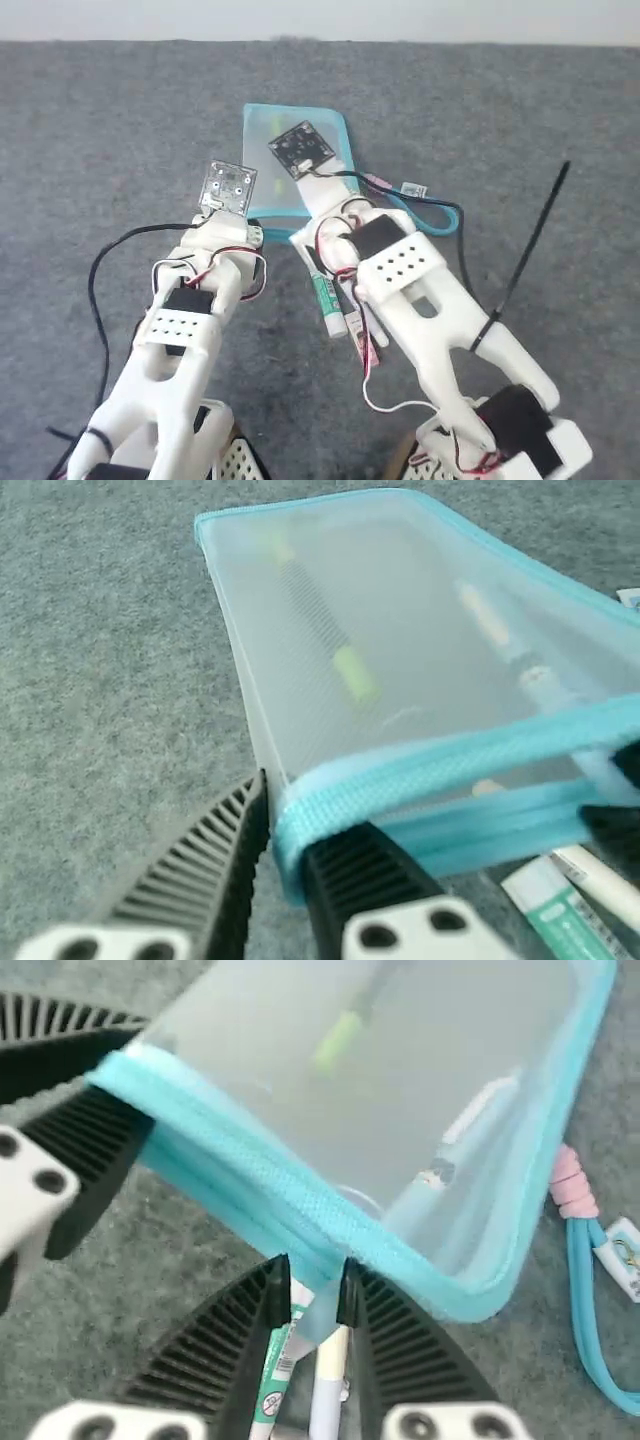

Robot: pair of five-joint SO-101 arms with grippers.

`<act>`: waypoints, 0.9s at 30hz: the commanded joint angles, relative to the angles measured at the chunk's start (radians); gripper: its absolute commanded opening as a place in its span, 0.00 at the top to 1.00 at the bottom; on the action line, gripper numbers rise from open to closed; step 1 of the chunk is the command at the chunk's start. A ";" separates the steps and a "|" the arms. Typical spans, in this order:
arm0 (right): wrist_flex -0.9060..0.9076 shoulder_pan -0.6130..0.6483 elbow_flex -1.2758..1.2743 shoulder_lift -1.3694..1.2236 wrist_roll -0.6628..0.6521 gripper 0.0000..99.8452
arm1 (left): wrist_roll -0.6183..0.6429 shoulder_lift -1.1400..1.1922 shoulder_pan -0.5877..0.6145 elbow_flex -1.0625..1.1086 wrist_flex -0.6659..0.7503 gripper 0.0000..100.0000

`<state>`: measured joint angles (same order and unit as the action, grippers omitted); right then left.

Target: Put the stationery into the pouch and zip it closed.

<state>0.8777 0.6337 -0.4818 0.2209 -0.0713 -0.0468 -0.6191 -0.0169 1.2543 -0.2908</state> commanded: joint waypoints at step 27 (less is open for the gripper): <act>0.082 -0.030 -0.121 0.189 -0.029 0.92 | 0.011 -0.005 -0.005 -0.048 0.003 0.99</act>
<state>1.0019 0.5831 -0.6214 0.4173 -0.0944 -0.0483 -0.6191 -0.0169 1.2543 -0.2908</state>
